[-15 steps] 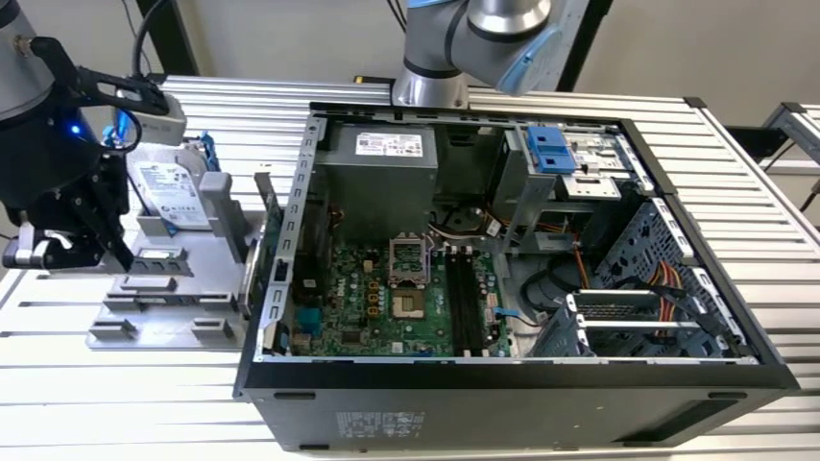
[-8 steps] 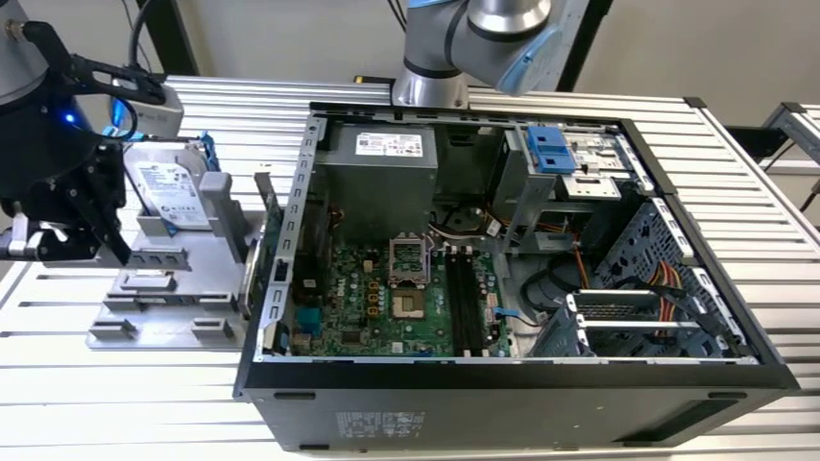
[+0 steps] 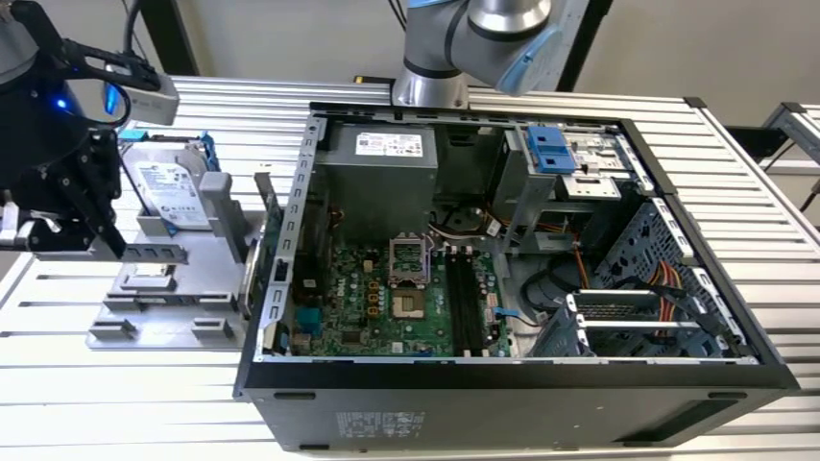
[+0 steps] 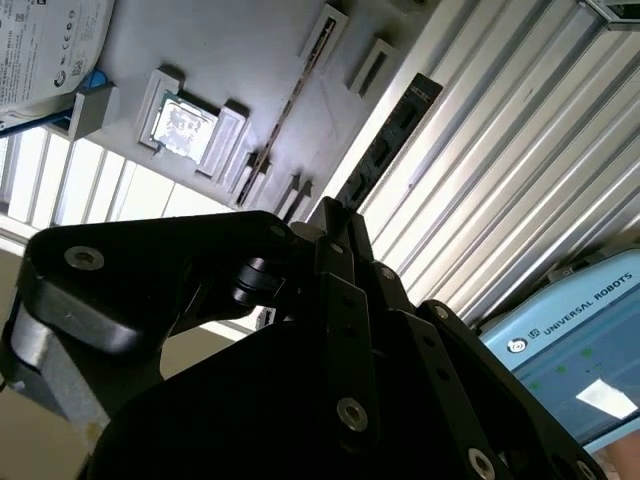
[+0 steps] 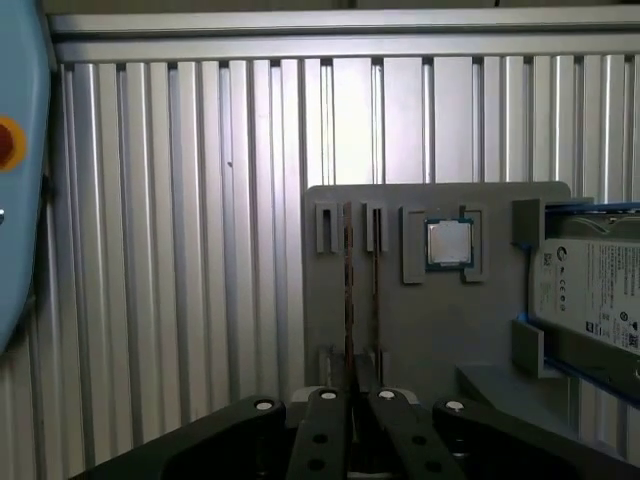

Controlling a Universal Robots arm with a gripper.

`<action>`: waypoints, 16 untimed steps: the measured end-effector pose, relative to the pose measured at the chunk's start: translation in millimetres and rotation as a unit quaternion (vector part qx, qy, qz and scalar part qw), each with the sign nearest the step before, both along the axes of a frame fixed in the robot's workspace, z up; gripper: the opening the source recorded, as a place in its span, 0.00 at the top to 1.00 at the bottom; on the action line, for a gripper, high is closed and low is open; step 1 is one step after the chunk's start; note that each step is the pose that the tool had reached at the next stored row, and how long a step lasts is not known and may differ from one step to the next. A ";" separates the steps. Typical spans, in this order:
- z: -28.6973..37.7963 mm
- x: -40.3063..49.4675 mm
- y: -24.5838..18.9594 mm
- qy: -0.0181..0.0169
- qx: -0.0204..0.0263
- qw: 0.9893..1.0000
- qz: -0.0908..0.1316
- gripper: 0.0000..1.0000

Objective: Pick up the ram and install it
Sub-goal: 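Pick up the ram and move it above insertion slot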

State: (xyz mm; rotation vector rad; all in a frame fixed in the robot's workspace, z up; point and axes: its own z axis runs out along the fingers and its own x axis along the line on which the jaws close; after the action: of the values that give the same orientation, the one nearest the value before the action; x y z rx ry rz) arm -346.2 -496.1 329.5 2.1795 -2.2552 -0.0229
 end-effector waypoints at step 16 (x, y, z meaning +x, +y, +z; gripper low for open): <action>15.4 0.0 0.0 0.000 0.000 1.000 0.001 1.00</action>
State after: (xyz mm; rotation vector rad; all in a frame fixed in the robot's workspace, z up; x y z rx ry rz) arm -346.2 -496.1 345.0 2.1815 -2.2531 -0.0229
